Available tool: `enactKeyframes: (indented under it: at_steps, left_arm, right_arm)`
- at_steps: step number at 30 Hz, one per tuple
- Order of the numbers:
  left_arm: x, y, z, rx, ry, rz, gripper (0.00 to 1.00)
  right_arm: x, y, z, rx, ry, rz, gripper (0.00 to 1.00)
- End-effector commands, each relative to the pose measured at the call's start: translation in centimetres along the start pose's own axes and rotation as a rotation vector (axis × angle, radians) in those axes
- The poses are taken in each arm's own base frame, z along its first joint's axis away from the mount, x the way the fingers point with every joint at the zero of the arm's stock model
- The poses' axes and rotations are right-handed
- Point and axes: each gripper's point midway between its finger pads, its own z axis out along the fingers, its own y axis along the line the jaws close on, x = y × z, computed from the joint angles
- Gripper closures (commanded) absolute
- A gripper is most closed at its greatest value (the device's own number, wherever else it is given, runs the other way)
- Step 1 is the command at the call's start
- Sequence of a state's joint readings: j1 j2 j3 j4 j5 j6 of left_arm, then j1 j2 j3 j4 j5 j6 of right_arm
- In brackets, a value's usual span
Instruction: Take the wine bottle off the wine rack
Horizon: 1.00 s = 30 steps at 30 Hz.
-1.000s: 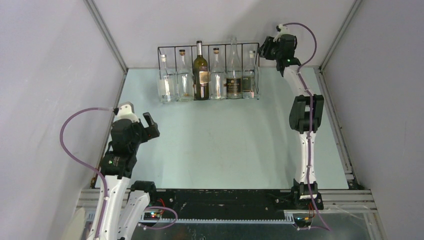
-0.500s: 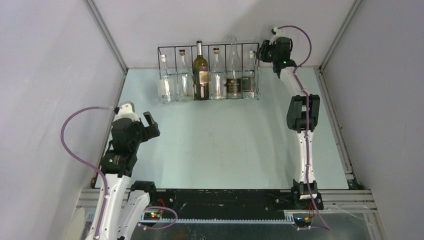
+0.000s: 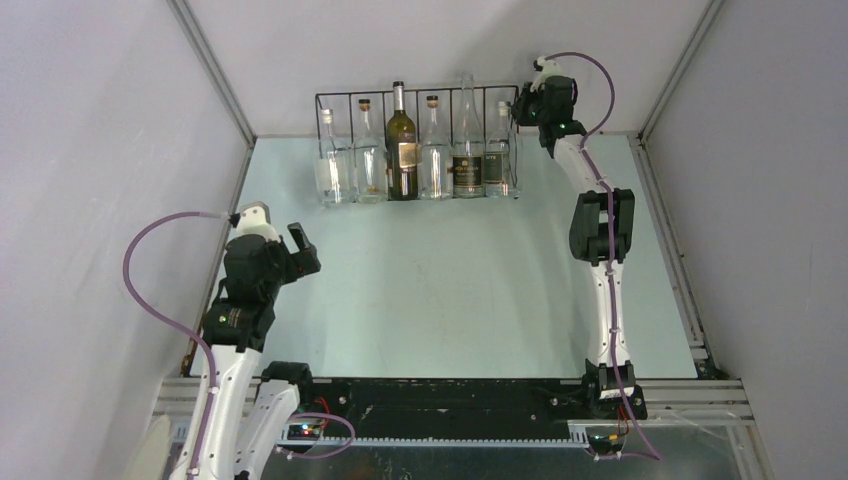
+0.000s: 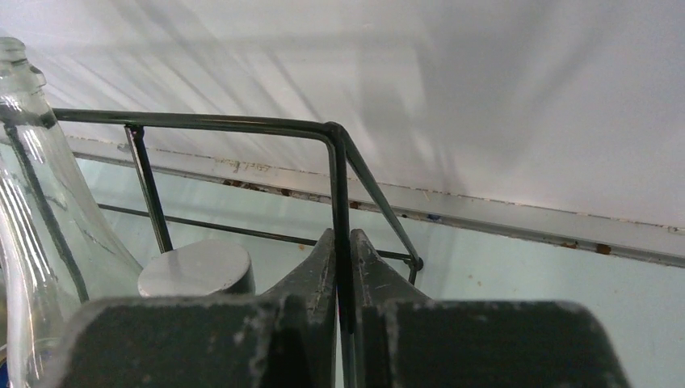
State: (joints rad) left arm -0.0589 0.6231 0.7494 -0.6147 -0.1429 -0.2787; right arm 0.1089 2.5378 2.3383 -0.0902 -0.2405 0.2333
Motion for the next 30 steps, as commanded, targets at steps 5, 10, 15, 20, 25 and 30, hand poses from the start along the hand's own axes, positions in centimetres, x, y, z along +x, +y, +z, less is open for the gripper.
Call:
enactKeyframes:
  at_steps: [5,10,15,20,25,30]
  left_arm:
    - [-0.4,-0.4,0.2,0.020,-0.014,0.025,0.02]
    - [-0.4,-0.3,0.2,0.018,-0.016,0.025,0.02]
    - [-0.5,-0.4,0.2,0.022,-0.018,0.024,0.02]
    - [-0.4,-0.5,0.2,0.027,-0.015,0.025,0.02]
    - [-0.4,-0.6,0.2,0.033,-0.016,0.026,0.02]
    - [-0.4,-0.8,0.2,0.042,-0.016,0.028,0.02]
  right_arm:
    - [-3.6,0.2,-1.4,-0.007,-0.103,-0.035,1.00]
    - [-2.7,0.5,-2.0,-0.036,-0.076,-0.045,1.00]
    - [-2.1,-0.5,-3.6,-0.010,-0.063,-0.047,1.00]
    - [-2.9,-1.0,-6.0,-0.013,-0.103,-0.016,1.00]
    - [-2.6,-1.0,-8.2,0.011,-0.099,-0.024,1.00]
    - [-2.3,-0.9,-10.0,0.040,-0.099,-0.020,1.00]
